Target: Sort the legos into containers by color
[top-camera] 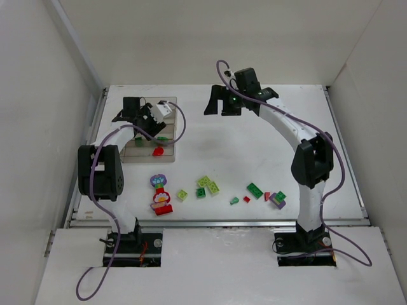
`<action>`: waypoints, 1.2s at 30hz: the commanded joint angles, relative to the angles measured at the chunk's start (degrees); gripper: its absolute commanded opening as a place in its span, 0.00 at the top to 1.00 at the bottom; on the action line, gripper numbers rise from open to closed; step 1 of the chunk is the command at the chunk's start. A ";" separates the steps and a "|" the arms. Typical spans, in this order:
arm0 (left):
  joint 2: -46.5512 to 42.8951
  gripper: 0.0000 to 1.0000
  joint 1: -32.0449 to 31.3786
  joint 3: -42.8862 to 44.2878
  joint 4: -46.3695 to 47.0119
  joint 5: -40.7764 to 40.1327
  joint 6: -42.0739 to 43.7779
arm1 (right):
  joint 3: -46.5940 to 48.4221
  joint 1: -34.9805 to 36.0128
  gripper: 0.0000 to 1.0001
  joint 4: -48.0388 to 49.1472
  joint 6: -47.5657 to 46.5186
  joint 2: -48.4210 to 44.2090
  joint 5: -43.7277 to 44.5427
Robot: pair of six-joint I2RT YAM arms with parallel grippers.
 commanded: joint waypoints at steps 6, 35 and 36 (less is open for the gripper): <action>-3.50 0.25 0.60 1.50 -2.10 1.61 3.13 | 3.73 -0.18 0.01 -0.82 -2.69 -0.08 -0.19; -42.62 0.00 -1.95 -13.70 -6.05 1.54 -27.70 | -30.97 17.57 0.00 -7.16 -16.77 -16.68 17.30; -43.41 0.00 -1.95 -14.49 -6.05 -0.82 -28.41 | -32.03 17.57 0.00 -6.10 -16.07 -16.69 16.78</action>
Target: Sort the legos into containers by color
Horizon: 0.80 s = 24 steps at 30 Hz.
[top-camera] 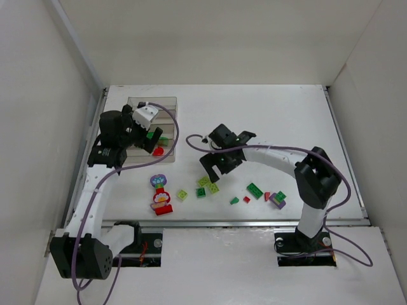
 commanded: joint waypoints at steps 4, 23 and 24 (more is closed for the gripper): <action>-5.31 0.00 0.04 -1.65 -5.39 -7.56 -6.71 | -4.62 1.25 0.07 6.58 2.72 -4.95 -0.31; -10.15 0.00 0.04 -5.95 -6.54 -12.85 -9.26 | -10.26 7.85 0.43 12.65 8.53 -0.92 3.65; -10.15 0.00 0.04 -5.95 -6.54 -12.85 -9.87 | -10.25 7.85 0.49 12.65 8.53 -0.91 4.17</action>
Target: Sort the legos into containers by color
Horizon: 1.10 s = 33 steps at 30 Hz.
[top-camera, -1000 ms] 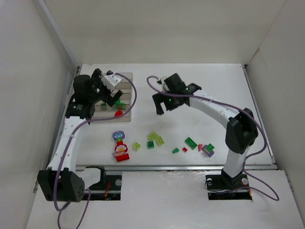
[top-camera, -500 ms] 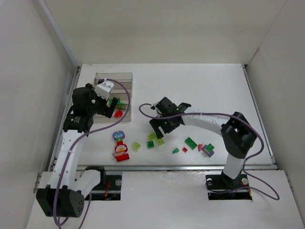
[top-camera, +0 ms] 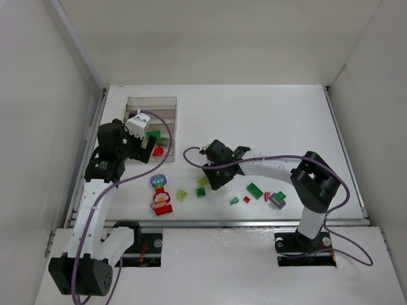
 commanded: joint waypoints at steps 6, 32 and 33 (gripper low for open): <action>-1.27 0.00 0.04 -0.51 0.49 3.12 -2.16 | 1.89 0.72 0.72 3.34 1.08 0.56 3.12; 12.51 0.00 -6.12 9.23 14.73 26.04 12.50 | 37.11 -9.55 1.00 -7.29 -2.97 0.37 -12.86; 14.53 0.00 -6.64 10.46 14.73 27.63 13.30 | 39.22 -10.95 1.00 -7.29 -2.97 1.25 -16.27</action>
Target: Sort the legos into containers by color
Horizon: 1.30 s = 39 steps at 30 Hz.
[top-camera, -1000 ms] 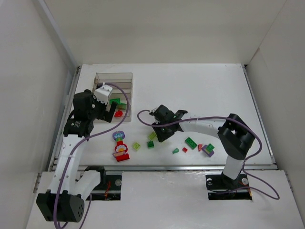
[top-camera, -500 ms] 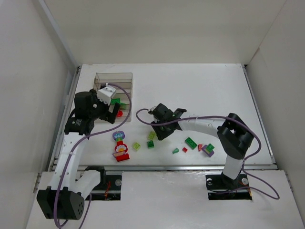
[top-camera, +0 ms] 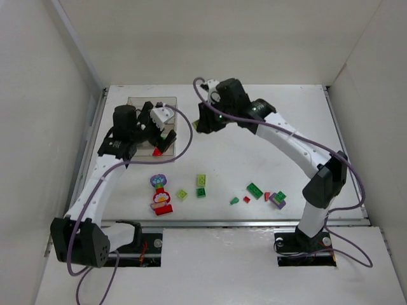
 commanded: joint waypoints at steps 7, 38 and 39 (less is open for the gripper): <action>3.56 0.00 -2.38 5.55 15.50 12.00 8.99 | 18.87 -3.24 1.00 0.53 -0.21 8.24 -16.12; 9.80 0.96 -8.45 7.65 14.12 6.73 17.27 | 18.96 -4.38 0.95 2.38 0.84 12.20 -22.54; 9.80 0.99 -8.45 7.65 14.12 6.73 17.27 | 18.96 -4.38 0.64 2.38 0.84 12.20 -22.54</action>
